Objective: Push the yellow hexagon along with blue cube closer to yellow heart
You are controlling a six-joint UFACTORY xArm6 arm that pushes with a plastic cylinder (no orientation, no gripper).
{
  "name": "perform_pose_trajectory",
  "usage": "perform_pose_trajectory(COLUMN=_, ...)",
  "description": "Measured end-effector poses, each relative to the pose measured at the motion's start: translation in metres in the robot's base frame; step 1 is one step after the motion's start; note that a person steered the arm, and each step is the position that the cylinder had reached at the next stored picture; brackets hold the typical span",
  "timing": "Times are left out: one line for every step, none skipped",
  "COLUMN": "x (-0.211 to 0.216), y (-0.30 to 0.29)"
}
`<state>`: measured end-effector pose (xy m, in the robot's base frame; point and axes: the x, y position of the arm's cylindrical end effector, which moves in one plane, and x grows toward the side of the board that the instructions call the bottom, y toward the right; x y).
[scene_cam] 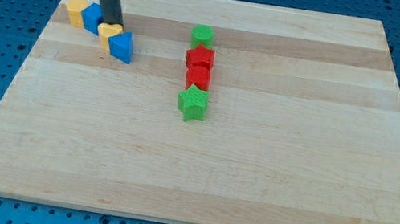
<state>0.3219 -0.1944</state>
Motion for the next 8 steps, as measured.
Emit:
perform_pose_trajectory(x=0.015, y=-0.006)
perform_pose_trajectory(x=0.026, y=-0.006)
perform_pose_trajectory(x=0.008, y=0.01)
perform_pose_trajectory(x=-0.041, y=0.035)
perform_pose_trajectory(x=-0.089, y=0.037)
perform_pose_trajectory(x=-0.112, y=0.003)
perform_pose_trajectory(x=-0.112, y=-0.061)
perform_pose_trajectory(x=-0.111, y=-0.111)
